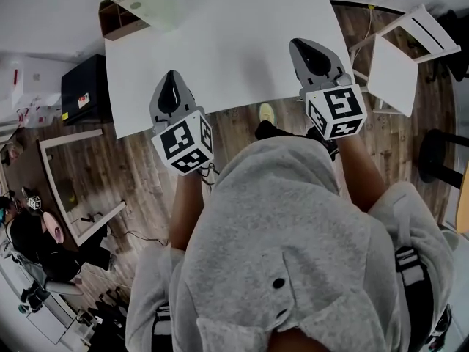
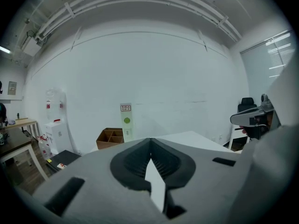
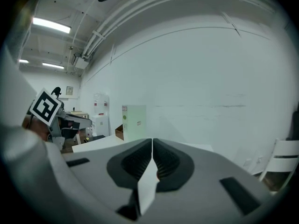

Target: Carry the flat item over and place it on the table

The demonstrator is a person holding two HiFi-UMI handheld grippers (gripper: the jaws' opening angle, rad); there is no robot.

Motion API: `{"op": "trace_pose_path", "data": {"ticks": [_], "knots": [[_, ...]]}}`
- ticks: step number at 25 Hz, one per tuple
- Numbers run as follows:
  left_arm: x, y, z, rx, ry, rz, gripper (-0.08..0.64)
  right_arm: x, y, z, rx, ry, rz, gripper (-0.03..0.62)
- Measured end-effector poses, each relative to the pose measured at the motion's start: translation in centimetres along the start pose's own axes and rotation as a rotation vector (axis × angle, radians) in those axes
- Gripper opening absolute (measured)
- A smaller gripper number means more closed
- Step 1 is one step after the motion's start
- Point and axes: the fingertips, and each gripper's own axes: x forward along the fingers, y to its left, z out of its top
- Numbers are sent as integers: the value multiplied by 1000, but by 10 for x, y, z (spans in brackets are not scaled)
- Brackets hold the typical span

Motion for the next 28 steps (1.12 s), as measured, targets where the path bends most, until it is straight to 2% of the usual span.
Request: {"op": "trace_pose_path", "data": {"ticks": [12,16,24,28], "knots": [[-118,6,-25,-13,-33,-13,21,-97,60,-8,-41,-14,-46,29],[-150,7,-36,-27,-36,-14,21,-130,72,-17,-26,-8,-59,29],[-180,-12,-52,-27,-16,-30,21,-167,71,-32,-36,10,-87,28],[-181,-14,-48,-28,-12,-26,21,-170,68,-33,-21,15,-90,28]]}}
